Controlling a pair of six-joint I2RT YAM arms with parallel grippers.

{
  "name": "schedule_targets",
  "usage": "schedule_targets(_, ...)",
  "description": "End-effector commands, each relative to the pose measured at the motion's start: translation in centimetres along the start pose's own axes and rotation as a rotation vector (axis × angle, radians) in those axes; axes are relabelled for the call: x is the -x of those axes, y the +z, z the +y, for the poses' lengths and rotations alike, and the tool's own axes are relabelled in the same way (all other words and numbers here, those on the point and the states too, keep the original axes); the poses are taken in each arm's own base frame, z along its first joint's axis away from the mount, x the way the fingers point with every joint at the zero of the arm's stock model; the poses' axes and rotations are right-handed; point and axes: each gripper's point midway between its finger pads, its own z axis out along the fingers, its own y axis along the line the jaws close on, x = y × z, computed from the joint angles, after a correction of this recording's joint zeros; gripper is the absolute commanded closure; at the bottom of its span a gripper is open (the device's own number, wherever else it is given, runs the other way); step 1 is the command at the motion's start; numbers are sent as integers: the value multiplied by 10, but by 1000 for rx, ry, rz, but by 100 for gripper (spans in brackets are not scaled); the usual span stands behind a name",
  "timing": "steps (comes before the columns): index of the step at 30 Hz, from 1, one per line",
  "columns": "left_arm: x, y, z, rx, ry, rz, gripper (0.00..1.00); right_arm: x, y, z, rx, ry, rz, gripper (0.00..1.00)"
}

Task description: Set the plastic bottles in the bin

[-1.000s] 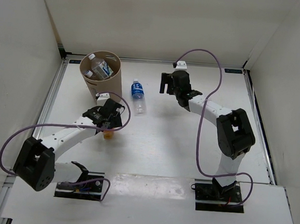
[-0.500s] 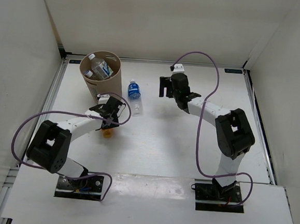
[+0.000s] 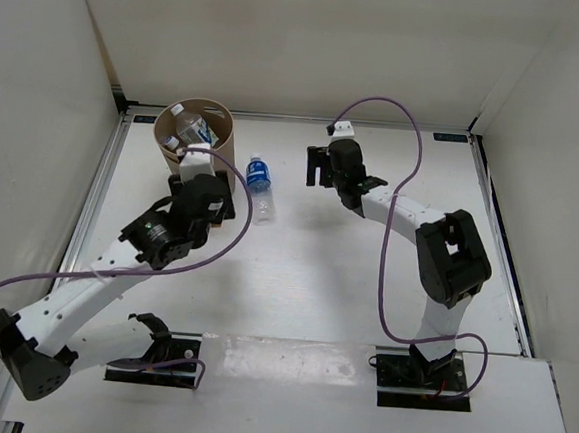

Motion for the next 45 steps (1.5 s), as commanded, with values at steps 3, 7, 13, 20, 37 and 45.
schedule_targets(3,78,-21,27,132,41,-211,64,24,1,6,-11,-17,-54,12)
schedule_targets(7,127,-12,28,168,24,-292,64,25,0,14,-8,-56,-62,12)
schedule_targets(13,184,-5,30,172,13,-351,64,23,1,13,-1,-48,-51,12)
schedule_targets(20,192,46,53,207,-2,-284,63,24,1,12,10,-37,-57,14)
schedule_targets(37,155,112,77,252,-24,-125,0,22,-1,13,16,-46,-61,14)
schedule_targets(45,188,27,72,189,-76,-213,0,21,5,11,13,-47,-34,14)
